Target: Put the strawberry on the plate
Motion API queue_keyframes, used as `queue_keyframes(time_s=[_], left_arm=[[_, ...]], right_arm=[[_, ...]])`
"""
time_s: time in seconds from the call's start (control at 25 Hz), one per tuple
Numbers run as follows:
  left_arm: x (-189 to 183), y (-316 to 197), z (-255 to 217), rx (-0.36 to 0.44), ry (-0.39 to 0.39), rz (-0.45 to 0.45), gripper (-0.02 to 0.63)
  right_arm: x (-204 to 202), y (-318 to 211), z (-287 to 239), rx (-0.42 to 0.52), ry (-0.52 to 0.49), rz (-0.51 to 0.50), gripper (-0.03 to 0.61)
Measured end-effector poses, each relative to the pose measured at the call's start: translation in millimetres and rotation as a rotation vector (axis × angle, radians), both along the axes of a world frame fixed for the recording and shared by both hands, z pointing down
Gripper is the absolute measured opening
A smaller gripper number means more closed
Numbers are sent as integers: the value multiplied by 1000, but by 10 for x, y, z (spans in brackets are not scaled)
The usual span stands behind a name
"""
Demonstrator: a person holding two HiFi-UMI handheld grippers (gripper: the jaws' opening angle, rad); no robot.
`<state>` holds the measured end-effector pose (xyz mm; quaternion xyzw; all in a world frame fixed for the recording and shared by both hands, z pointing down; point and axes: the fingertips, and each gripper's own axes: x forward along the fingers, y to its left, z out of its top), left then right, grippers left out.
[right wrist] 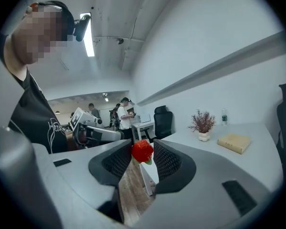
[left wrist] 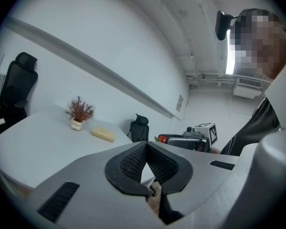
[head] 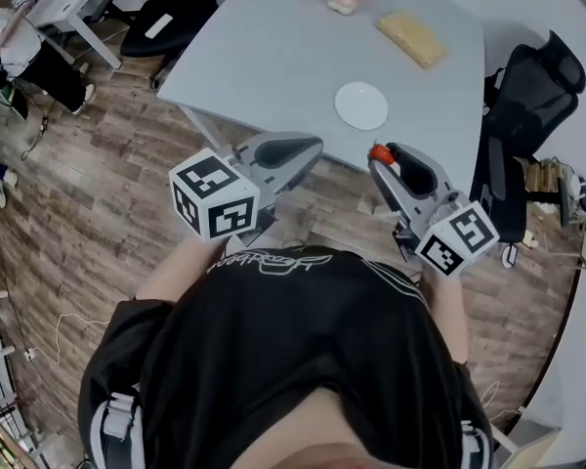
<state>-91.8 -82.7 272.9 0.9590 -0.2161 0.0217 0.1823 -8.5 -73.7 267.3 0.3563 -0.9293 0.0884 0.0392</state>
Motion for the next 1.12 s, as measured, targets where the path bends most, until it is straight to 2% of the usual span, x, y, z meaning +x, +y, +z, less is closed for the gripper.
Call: queue_keyframes(time_s=[0.48,0.8,1.12], left_arm=[[326,-516,195,-48,-30,26,6],[704,-1049,371,-100,-67,10,6],[966,-1564,667,-177,-92,-29,6]], right_arm=[[386,-506,189,-7,16,67,137],[735,-1063,404,-57,3,42,137],[1026,-1606,642,-89,69,3,137]])
